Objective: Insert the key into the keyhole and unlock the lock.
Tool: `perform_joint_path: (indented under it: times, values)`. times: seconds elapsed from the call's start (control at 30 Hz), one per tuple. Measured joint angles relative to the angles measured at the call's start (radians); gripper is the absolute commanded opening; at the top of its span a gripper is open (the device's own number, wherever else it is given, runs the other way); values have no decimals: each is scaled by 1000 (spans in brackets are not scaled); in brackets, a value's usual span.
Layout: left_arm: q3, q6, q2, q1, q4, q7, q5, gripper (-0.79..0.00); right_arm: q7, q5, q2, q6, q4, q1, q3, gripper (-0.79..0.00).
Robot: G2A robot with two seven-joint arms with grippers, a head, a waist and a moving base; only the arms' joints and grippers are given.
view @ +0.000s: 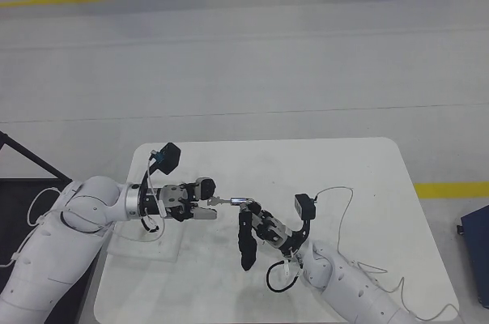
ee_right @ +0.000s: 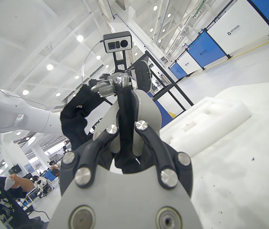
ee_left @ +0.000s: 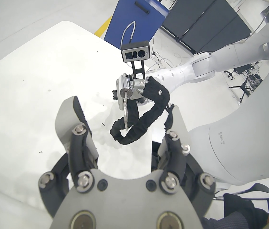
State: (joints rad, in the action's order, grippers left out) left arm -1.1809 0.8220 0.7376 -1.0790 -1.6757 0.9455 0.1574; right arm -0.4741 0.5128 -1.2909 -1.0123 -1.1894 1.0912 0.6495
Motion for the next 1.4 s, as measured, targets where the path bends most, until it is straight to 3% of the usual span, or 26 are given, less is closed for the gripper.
perform_joint_path:
  times: [0.37, 0.5, 0.6, 0.63, 0.67, 0.7, 1.4]
  values:
    - [-10, 2, -2, -4, 22, 24, 29, -286, 0, 0, 0, 0, 0, 0, 0, -785]
    - [-19, -2, -5, -10, 17, 30, 40, -326, 0, 0, 0, 0, 0, 0, 0, -785]
    - [-19, -8, -6, -17, 11, 41, 67, -465, 0, 0, 0, 0, 0, 0, 0, -785]
    - [-21, -9, -7, -17, 9, 48, 73, -557, 0, 0, 0, 0, 0, 0, 0, -785]
    - [-23, -8, -7, -17, 8, 51, 74, -742, 0, 0, 0, 0, 0, 0, 0, -785]
    - [-24, -5, -7, -17, 7, 52, 73, -785, 0, 0, 0, 0, 0, 0, 0, -785]
    - [-10, -23, -2, 0, -3, 70, 56, -785, 0, 0, 0, 0, 0, 0, 0, -785]
